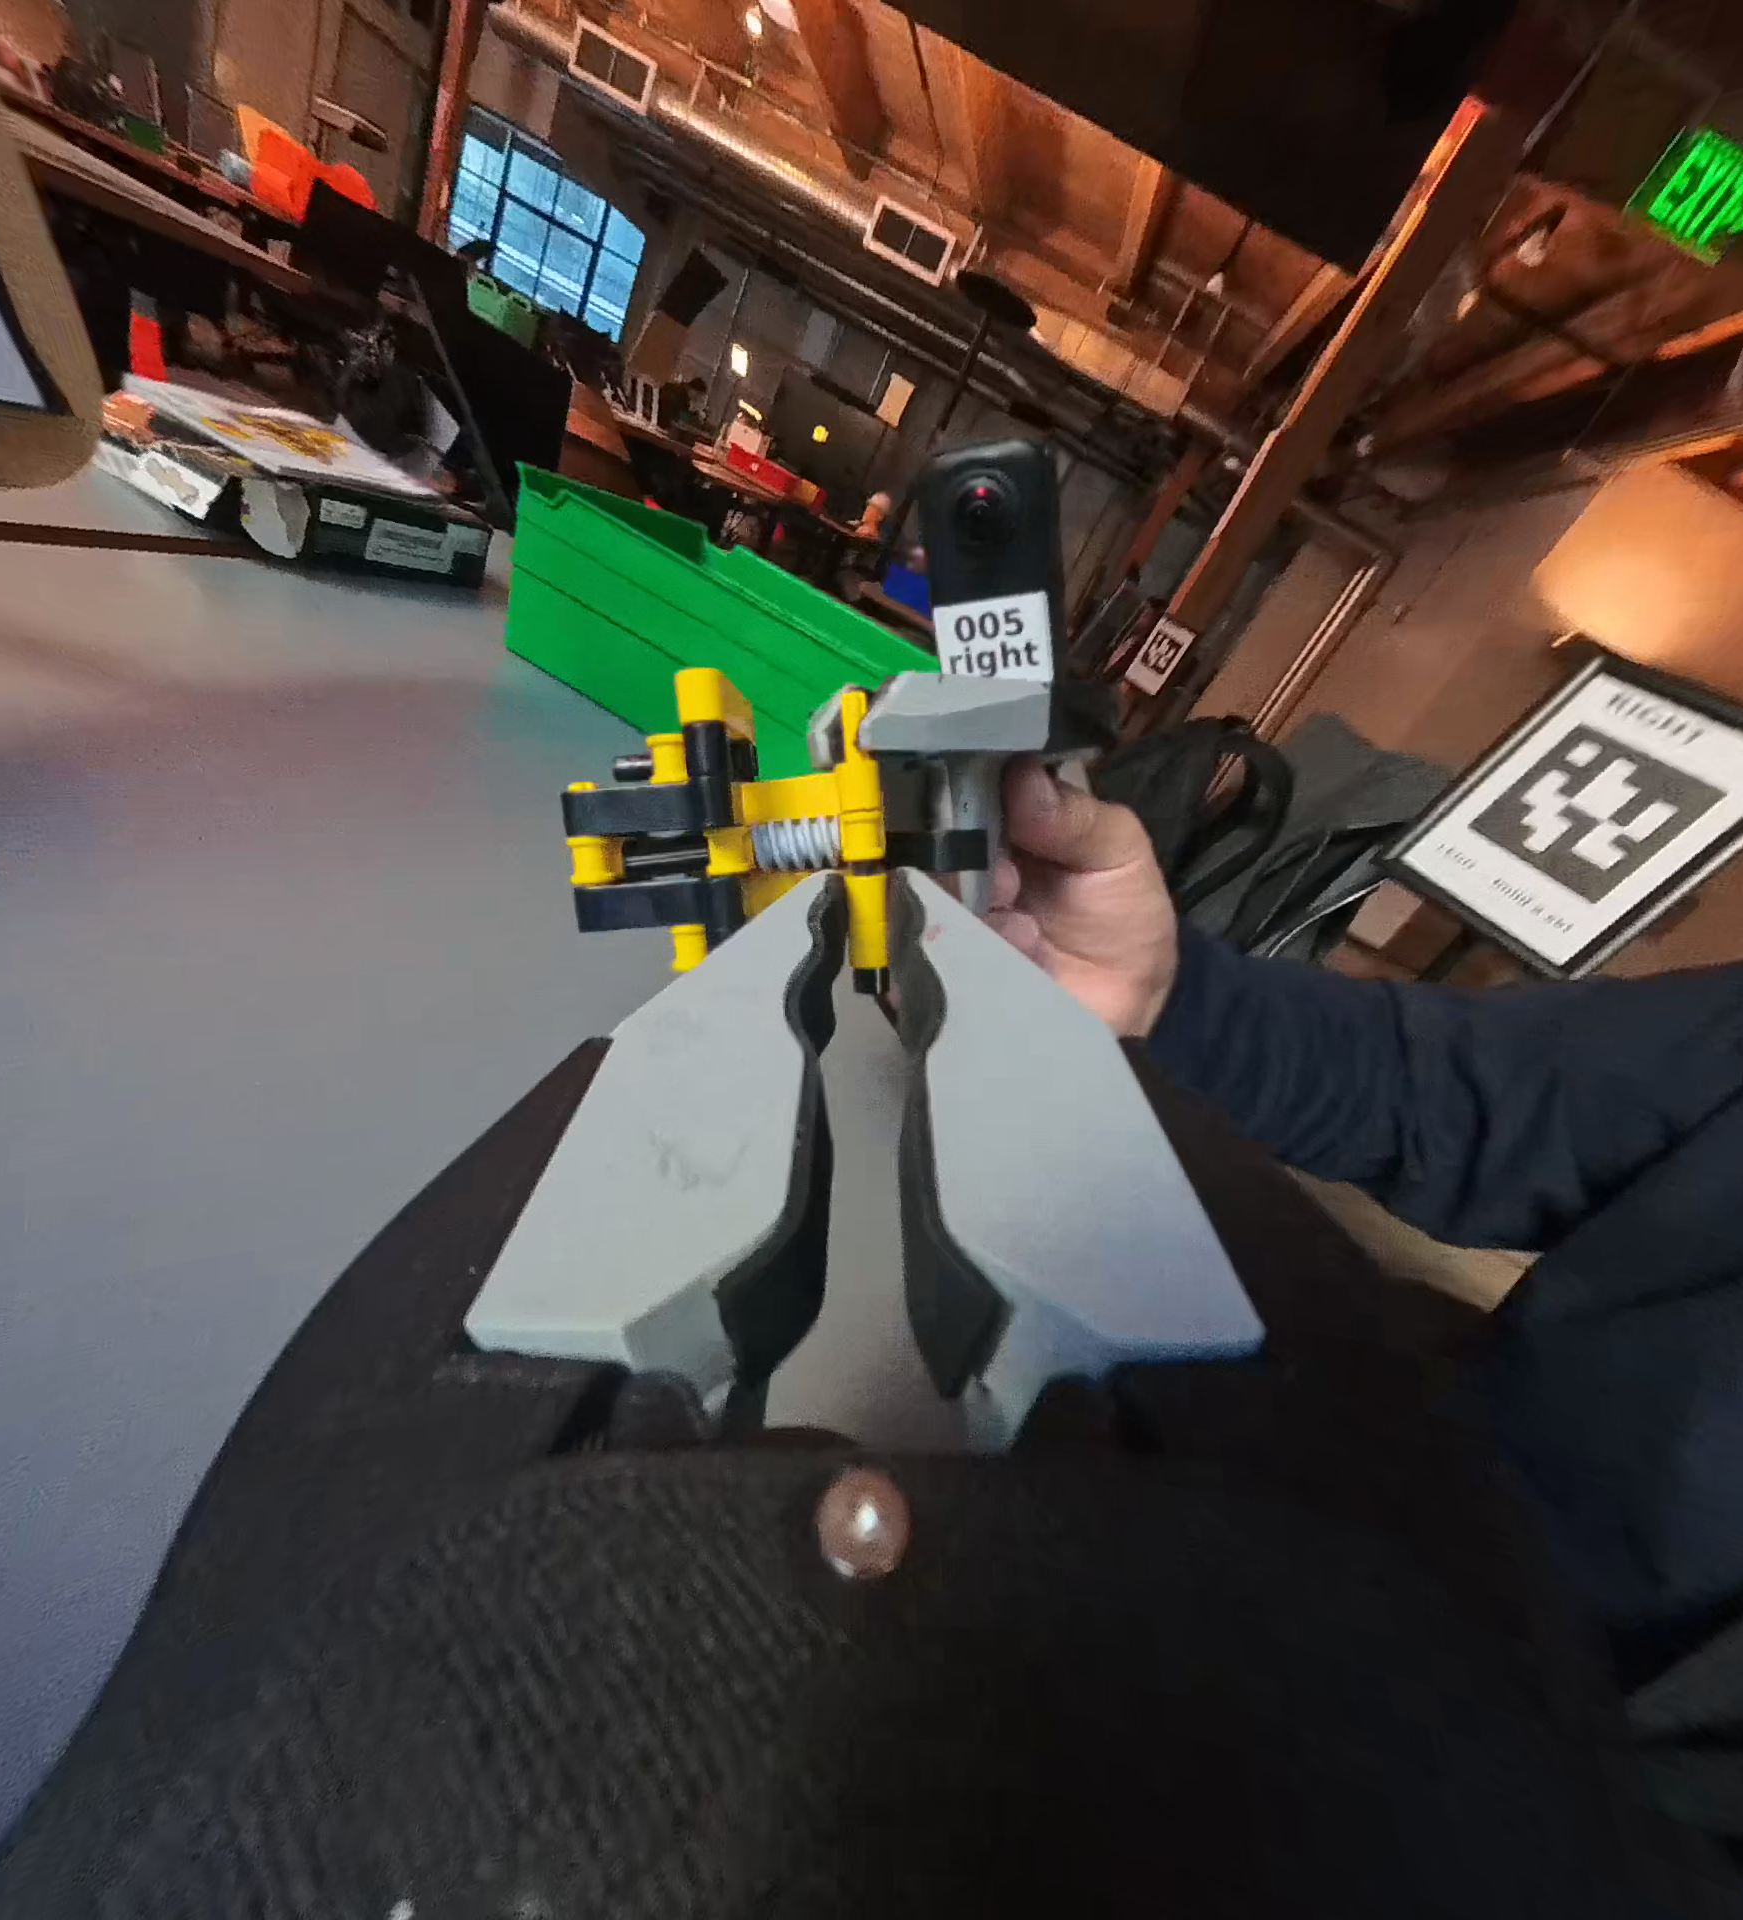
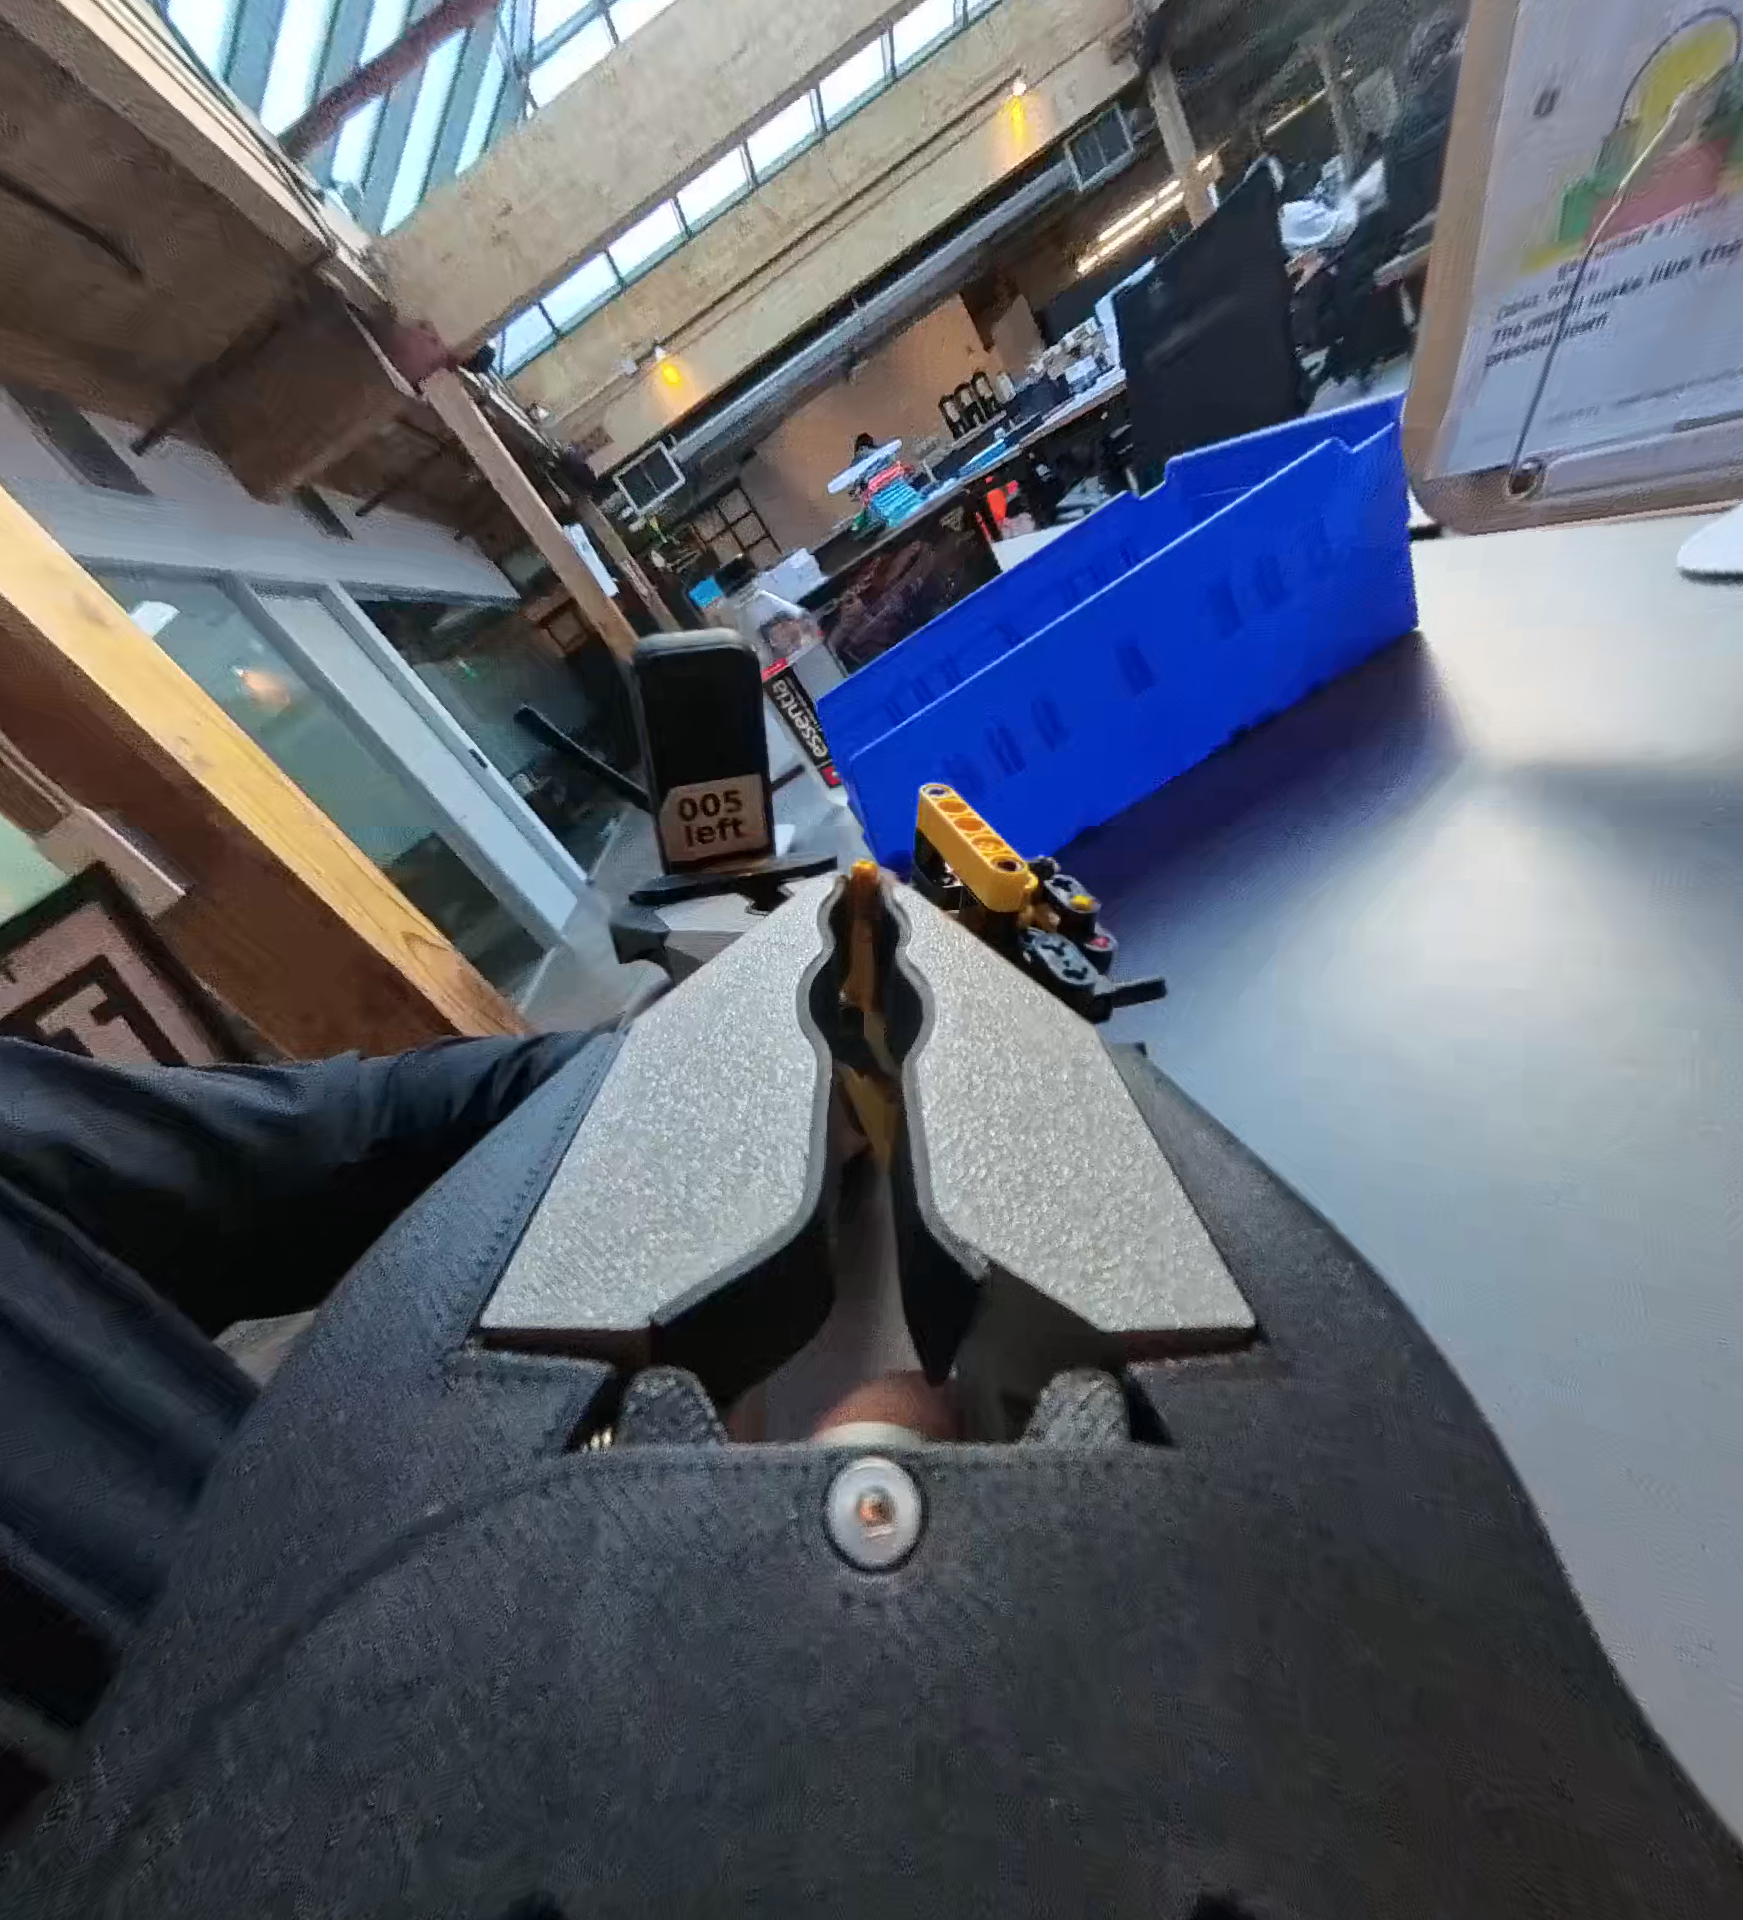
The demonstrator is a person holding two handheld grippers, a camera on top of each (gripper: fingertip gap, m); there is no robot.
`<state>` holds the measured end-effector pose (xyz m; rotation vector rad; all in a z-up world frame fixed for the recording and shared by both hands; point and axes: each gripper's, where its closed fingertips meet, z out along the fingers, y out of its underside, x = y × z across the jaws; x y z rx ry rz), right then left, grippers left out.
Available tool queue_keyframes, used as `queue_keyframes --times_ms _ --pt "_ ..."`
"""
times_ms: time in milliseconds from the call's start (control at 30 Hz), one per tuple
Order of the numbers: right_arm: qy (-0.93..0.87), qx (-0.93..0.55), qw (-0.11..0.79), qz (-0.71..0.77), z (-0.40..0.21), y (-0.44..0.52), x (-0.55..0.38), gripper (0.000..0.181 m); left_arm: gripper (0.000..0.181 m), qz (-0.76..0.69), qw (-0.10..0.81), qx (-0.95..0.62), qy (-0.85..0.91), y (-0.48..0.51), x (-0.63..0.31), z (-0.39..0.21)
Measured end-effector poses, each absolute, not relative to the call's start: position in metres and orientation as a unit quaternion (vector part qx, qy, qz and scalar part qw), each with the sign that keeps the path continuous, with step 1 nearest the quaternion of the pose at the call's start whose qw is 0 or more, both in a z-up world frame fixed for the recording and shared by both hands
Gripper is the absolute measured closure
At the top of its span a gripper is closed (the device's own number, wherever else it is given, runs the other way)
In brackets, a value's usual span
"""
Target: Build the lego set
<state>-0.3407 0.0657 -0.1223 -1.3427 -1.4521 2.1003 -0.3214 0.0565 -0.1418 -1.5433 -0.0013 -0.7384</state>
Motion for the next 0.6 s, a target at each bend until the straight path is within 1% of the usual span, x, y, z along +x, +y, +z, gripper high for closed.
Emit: queue_keyframes --times_ms 100,233,333,600 --pt "-0.494 -0.454 0.163 0.723 -0.11 0.066 -0.342 0.181 0.176 -0.321 0.671 -0.669 -0.001 0.056 -0.323 -0.132" --pt "-0.462 -0.464 0.179 0.734 -0.101 0.069 -0.35 0.181 0.176 -0.339 0.684 -0.646 -0.032 0.057 -0.328 -0.123" --pt "-0.446 -0.471 0.185 0.738 -0.099 0.072 -0.355 0.181 0.176 -0.326 0.688 -0.648 -0.038 0.058 -0.332 -0.123" --pt "-0.451 -0.463 0.213 0.732 -0.092 0.072 -0.361 0.181 0.175 -0.328 0.691 -0.643 -0.043 0.057 -0.335 -0.12"
